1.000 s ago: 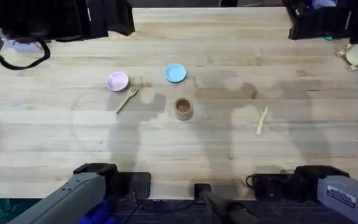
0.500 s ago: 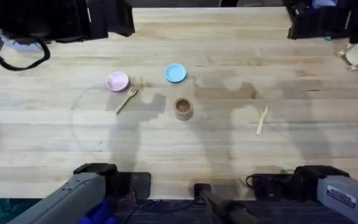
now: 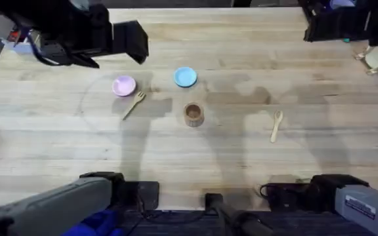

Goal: Pick up a utensil and set it on the pink plate, then put the other utensil in the container.

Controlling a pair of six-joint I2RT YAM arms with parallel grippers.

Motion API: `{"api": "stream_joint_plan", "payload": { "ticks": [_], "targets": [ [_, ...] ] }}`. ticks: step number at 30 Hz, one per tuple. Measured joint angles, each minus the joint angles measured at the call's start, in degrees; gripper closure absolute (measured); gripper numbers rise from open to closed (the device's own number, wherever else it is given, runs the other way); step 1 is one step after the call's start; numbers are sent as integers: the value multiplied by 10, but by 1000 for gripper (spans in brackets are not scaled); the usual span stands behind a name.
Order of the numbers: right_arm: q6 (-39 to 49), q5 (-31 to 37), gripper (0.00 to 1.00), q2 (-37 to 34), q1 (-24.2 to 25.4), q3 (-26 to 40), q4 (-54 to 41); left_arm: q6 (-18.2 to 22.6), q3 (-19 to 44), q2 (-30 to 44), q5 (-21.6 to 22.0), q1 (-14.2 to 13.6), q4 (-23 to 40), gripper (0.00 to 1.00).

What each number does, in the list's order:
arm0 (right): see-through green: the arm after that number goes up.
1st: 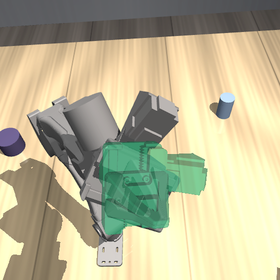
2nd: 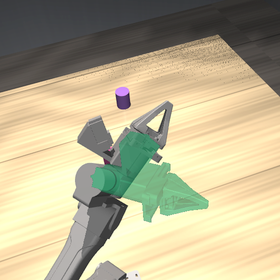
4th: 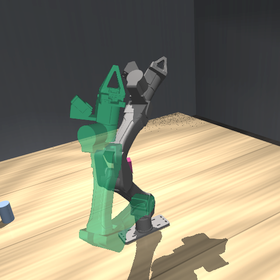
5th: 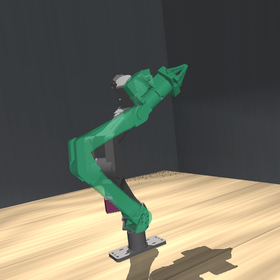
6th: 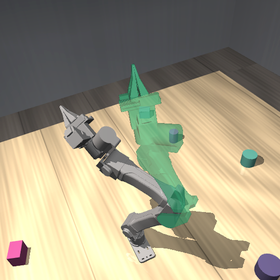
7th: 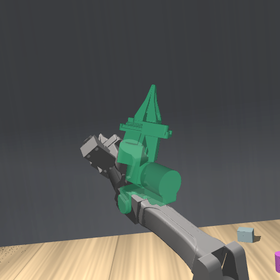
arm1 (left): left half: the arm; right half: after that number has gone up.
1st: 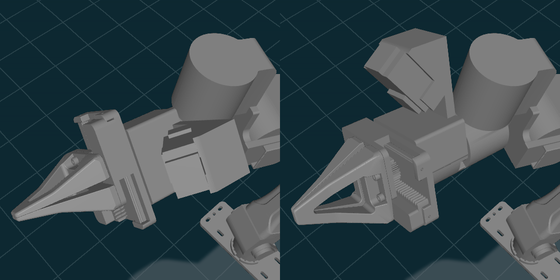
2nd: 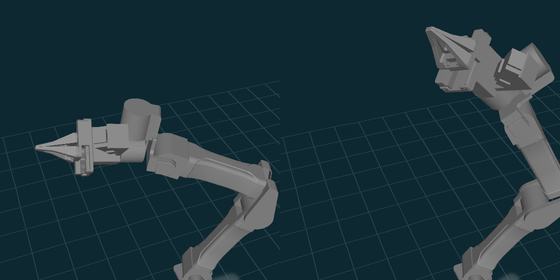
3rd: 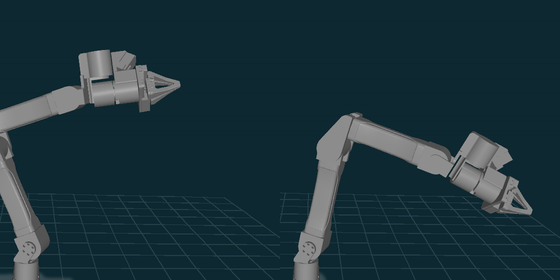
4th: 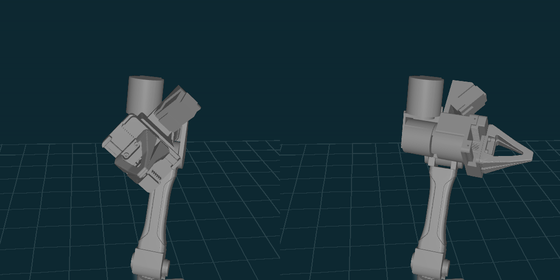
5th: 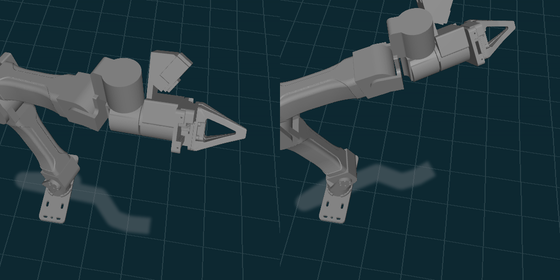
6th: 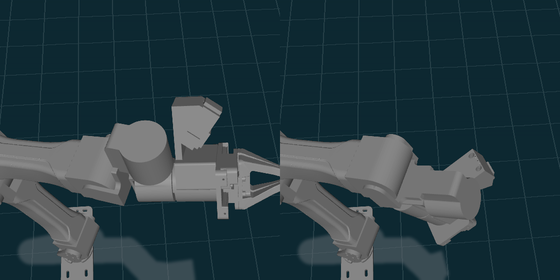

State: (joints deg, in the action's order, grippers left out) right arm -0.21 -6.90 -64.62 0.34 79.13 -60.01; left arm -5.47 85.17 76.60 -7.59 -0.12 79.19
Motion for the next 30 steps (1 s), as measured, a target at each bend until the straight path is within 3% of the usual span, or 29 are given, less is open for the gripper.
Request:
{"api": "stream_joint_plan", "payload": {
  "ticks": [11, 20, 30],
  "targets": [
    [2, 0, 5, 0, 0, 0, 0, 9, -16, 35, 7, 0, 3, 8],
    [2, 0, 5, 0, 0, 0, 0, 13, -155, 36, 27, 0, -63, 8],
    [2, 0, 5, 0, 0, 0, 0, 27, -287, 36, 35, 0, -214, 8]
  ]
}}
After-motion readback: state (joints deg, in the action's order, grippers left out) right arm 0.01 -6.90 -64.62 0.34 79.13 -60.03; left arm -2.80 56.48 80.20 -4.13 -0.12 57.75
